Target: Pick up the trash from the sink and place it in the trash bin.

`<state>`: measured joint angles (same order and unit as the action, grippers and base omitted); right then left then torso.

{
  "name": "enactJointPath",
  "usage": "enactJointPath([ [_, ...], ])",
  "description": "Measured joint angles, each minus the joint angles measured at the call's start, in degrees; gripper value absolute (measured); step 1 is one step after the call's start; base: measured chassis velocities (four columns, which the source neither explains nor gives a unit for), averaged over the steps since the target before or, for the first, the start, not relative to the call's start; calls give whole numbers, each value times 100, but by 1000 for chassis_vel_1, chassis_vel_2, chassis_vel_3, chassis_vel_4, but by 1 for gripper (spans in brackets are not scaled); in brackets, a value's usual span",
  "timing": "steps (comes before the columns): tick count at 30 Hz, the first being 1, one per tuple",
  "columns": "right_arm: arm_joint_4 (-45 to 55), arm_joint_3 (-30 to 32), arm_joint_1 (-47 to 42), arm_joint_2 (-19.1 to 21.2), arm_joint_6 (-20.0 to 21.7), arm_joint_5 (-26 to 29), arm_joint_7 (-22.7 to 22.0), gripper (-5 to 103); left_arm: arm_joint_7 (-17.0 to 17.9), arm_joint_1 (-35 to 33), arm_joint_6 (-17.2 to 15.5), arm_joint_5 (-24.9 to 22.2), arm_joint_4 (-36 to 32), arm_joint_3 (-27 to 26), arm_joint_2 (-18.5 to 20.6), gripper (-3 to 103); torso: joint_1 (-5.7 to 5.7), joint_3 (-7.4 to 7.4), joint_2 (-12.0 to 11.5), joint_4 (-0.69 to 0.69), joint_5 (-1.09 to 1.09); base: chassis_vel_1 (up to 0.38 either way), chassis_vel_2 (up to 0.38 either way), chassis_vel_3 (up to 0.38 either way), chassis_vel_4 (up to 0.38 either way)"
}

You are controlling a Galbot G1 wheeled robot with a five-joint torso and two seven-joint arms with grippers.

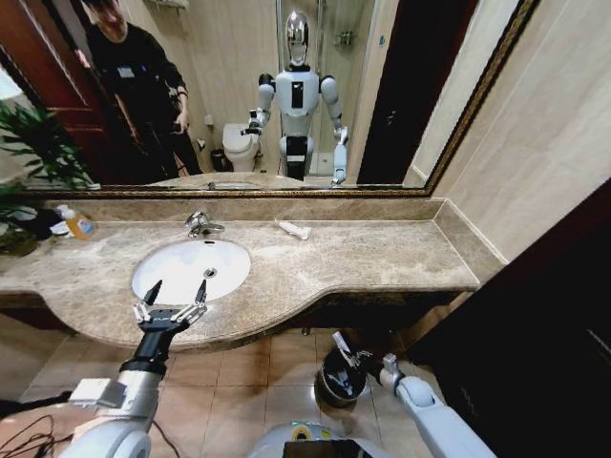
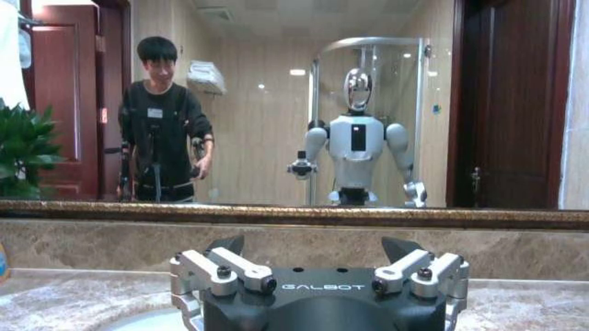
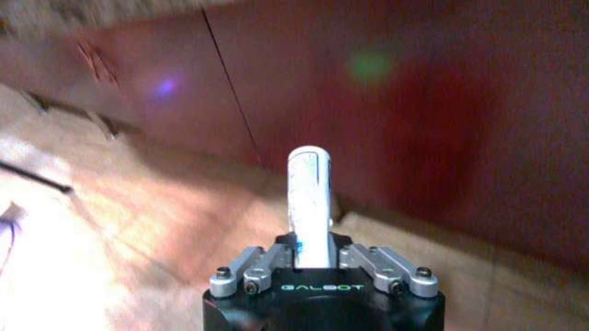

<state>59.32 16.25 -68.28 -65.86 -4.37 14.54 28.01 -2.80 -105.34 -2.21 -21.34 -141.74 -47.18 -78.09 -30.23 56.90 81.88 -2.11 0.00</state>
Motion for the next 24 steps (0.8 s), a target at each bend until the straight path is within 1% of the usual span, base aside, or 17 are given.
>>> enactJointPath([
  [1, 0, 0, 0, 0, 0, 0, 0, 25, 0, 0, 0, 0, 0, 0, 0, 100, 0, 0, 0, 0, 0, 0, 0, 0, 0],
  [2, -147, -24, 5, 39, -90, -16, 5, 30, 0, 0, 0, 0, 0, 0, 0, 100, 0, 0, 0, 0, -2, 0, 0, 0, 0],
  [4, -193, -35, 3, 48, -128, -16, -1, 30, 0, 0, 0, 0, 0, 0, 0, 100, 0, 0, 0, 1, -2, 0, 0, 0, 0],
  [5, -185, -21, -20, 42, -145, -6, -16, 36, 0, 0, 0, 0, 0, 0, 0, 100, 0, 0, 0, 0, 0, 0, 0, 0, 0],
  [6, -111, 8, -73, 29, -145, 6, -59, 46, 0, 0, 0, 0, 0, 0, 0, 100, 0, 0, 0, 0, 1, 0, 0, 0, 0],
  [7, -111, 8, -73, 29, -145, 6, -59, 46, 0, 0, 0, 0, 0, 0, 0, 100, 0, 0, 0, 0, 1, 0, 0, 0, 0],
  [8, -36, 14, -112, 31, -143, 30, -95, 52, 0, 0, 0, 0, 0, 0, 0, 100, 0, 0, 0, 0, 0, 0, 0, 0, 0],
  [9, 21, 14, -135, 47, -130, 50, -113, 52, 0, 0, 0, 0, 0, 0, 0, 100, 0, 0, 0, 0, 0, 0, 0, 0, 0],
  [11, 133, 7, -180, 107, -83, 84, -137, 63, 0, 0, 0, 0, 0, 0, 0, 100, 0, 0, 0, -1, -1, 0, 0, 0, 0],
  [13, 139, 7, -182, 110, -83, 86, -139, 63, 0, 0, 0, 0, 0, 0, 0, 100, 0, 0, 0, 0, -1, 0, 0, 0, 0],
  [14, 291, 14, -258, 169, -66, 115, -151, 74, 0, 0, 0, 0, 0, 0, 0, 100, 0, 0, 0, 0, -1, 0, 0, 0, 0],
  [16, 600, 92, -432, 276, -48, 235, -120, 79, 0, 0, 0, 0, 0, 0, 0, 100, 0, 0, 0, -2, 5, 0, 0, 0, 0],
  [17, 600, 92, -432, 276, -48, 235, -120, 79, 0, 0, 0, 0, 0, 0, 0, 100, 0, 0, 0, -2, 5, 0, 0, 0, 0],
  [19, 1347, 640, -952, 474, 2, 472, 435, 90, 0, 0, 0, 0, 0, 0, 0, 100, 0, 0, 0, 0, -3, 0, 0, 0, 0],
  [20, 1347, 640, -952, 474, 2, 472, 435, 90, 0, 0, 0, 0, 0, 0, 0, 100, 0, 0, 0, 0, -3, 0, 0, 0, 0],
  [22, 1984, 1165, -1375, 538, 85, 656, 900, 98, 0, 0, 0, 0, 0, 0, 0, 100, 0, 0, 0, 0, -1, 0, 0, 0, 0],
  [24, 2694, 1691, -1826, 610, 44, 962, 1183, 100, -1, 0, 0, 0, 0, 1, 0, 100, 1, -1, 0, 0, -1, 0, 0, 0, 0],
])
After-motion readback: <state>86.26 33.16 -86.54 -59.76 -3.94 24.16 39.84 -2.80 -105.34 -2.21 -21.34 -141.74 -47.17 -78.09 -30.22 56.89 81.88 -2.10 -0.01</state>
